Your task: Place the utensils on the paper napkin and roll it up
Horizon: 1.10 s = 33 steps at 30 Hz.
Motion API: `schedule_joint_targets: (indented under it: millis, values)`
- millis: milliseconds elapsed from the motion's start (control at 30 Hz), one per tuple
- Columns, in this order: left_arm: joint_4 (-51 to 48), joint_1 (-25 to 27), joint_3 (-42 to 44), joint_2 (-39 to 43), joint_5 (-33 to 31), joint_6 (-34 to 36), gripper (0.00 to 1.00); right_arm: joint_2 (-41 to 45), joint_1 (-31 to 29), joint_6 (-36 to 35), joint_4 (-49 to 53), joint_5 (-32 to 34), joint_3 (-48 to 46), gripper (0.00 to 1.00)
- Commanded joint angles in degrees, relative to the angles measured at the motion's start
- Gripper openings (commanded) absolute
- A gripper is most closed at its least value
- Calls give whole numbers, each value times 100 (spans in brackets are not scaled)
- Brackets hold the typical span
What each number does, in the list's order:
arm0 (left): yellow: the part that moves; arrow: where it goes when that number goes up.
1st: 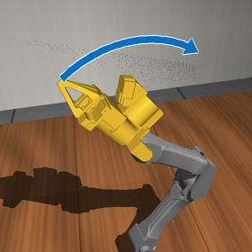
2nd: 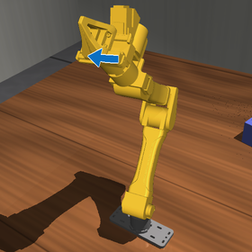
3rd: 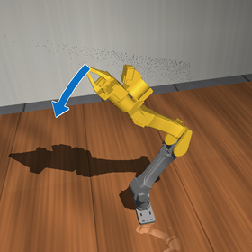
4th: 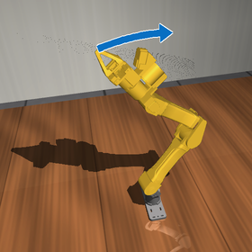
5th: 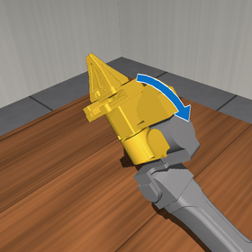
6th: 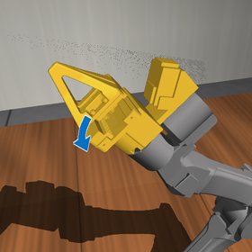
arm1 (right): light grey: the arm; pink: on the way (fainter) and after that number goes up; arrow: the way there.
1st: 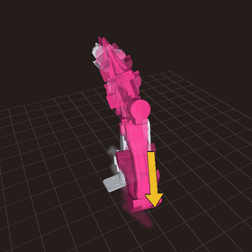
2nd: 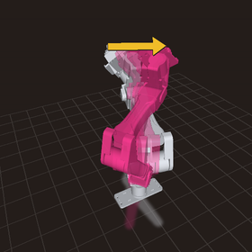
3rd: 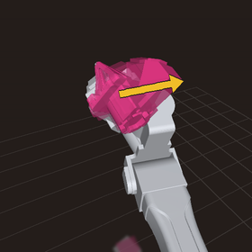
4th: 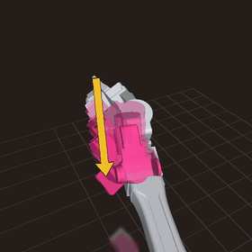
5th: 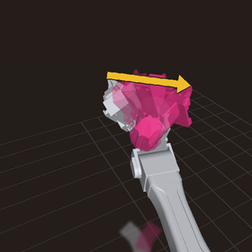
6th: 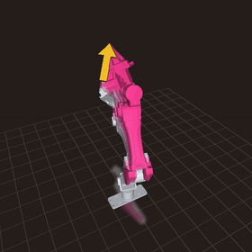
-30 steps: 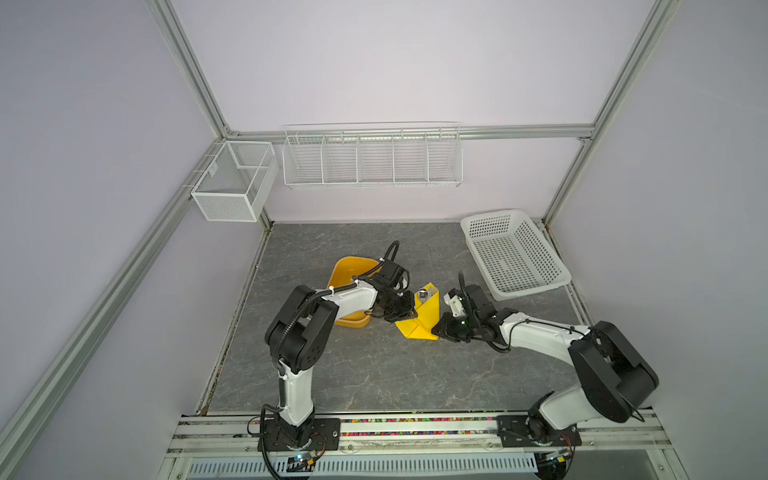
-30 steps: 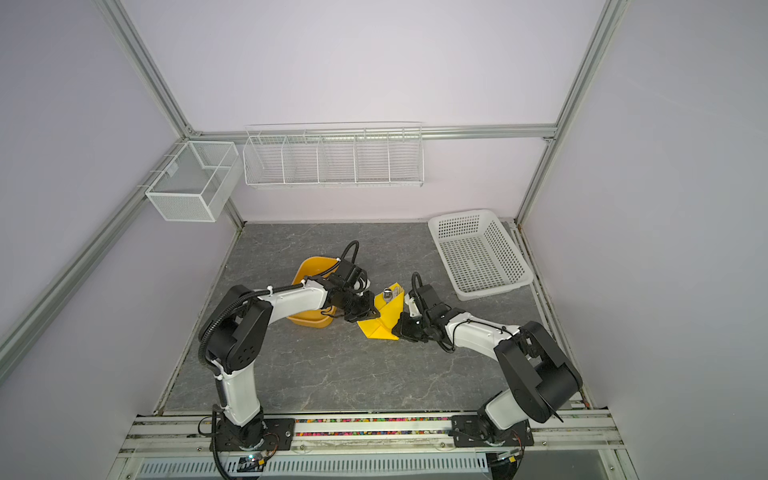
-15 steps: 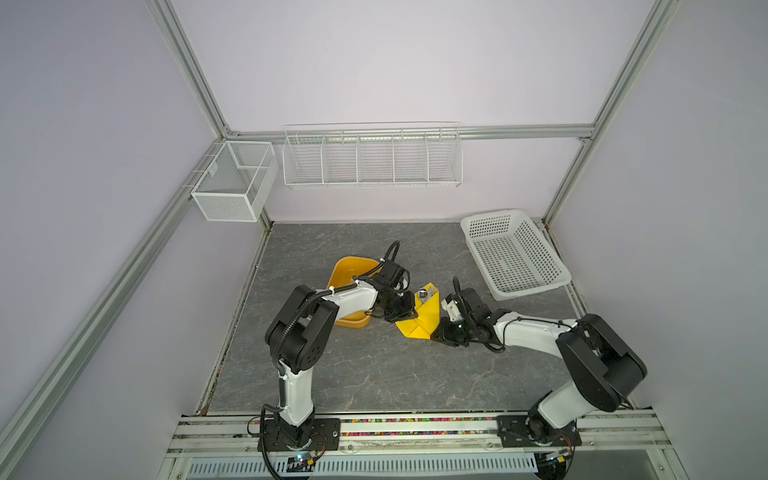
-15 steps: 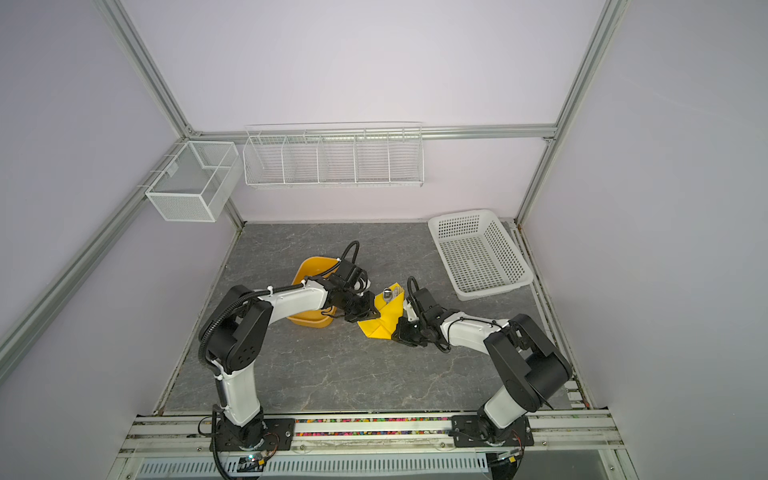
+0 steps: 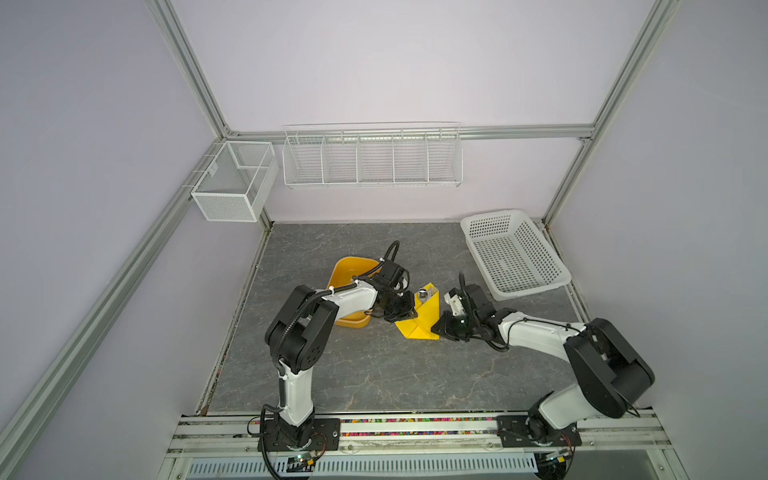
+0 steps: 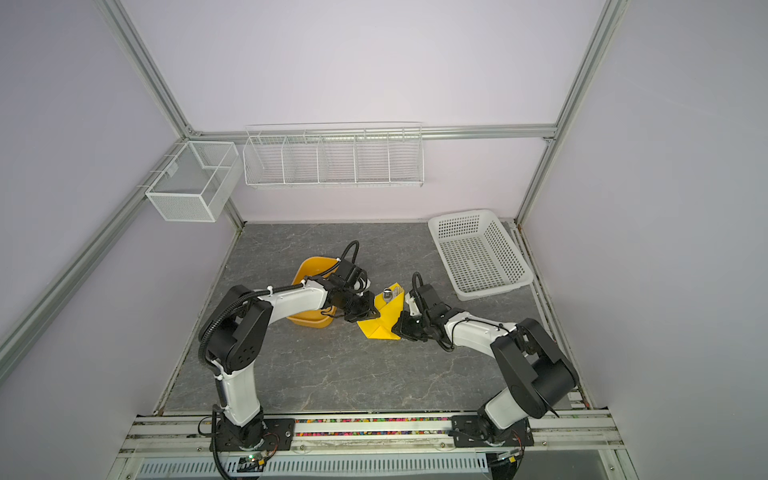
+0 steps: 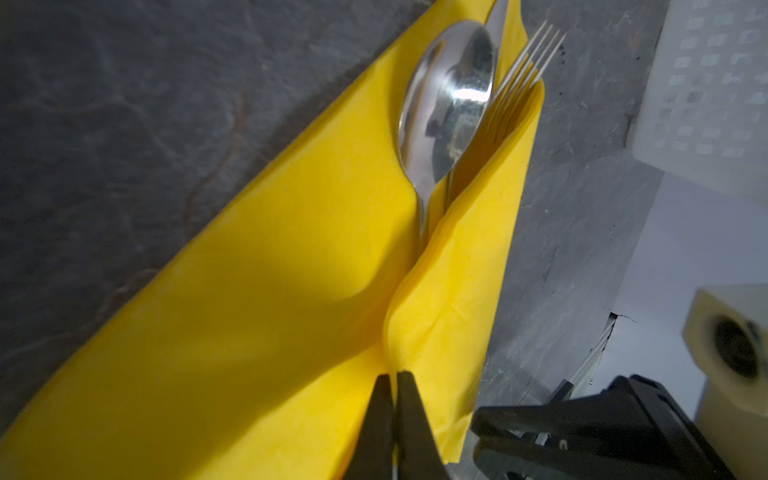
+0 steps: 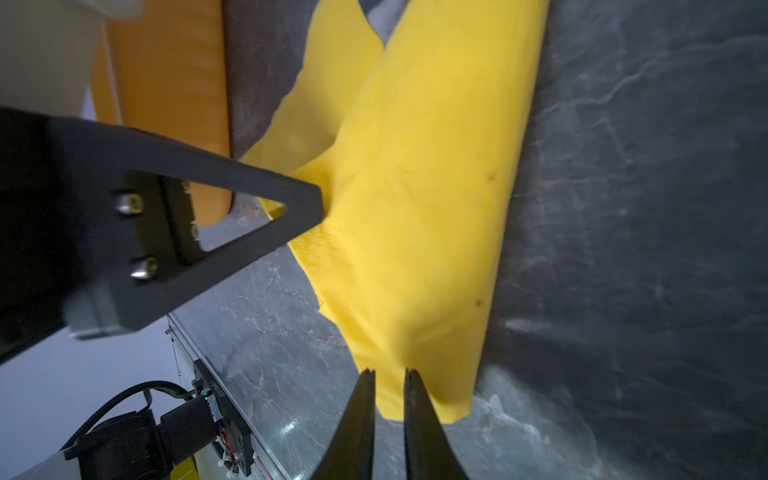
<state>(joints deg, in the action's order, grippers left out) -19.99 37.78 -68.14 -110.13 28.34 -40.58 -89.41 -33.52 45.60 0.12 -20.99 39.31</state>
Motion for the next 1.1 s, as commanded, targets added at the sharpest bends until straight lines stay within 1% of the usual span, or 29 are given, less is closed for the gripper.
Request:
schedule_joint_targets:
  millis: [0, 133, 267, 400, 467, 533, 667, 833, 933, 1067]
  values:
    - [-29, 10, -86, -48, -50, 125, 5, -243, -49, 100, -83, 14, -129, 17]
    - [-80, 11, -112, -91, -95, 156, 5, -272, -48, 168, -106, 64, -282, 17]
    - [-95, 10, -112, -109, -128, 181, 5, 163, -11, 207, -109, 68, -347, 18]
    - [-109, 10, -134, -91, -157, 181, 5, 532, 332, 713, -989, -255, -736, 20]
    - [-139, 10, -151, -91, -179, 190, 5, 661, 475, 828, -1099, -259, -784, 20]
    - [-153, 10, -173, -100, -177, 192, 5, 710, 504, 770, -994, -205, -700, 20]
    - [-246, 11, -215, -117, -185, 258, 5, 608, 363, 688, -986, -237, -504, 20]
    - [-261, 10, -235, -149, -186, 272, 5, 202, 95, 577, -972, -313, -172, 20]
    - [-282, 11, -244, -163, -193, 289, 5, -70, -109, 371, -746, -178, 108, 19]
    - [-280, 10, -287, -232, -154, 284, 5, -435, -193, 346, -682, -63, 211, 18]
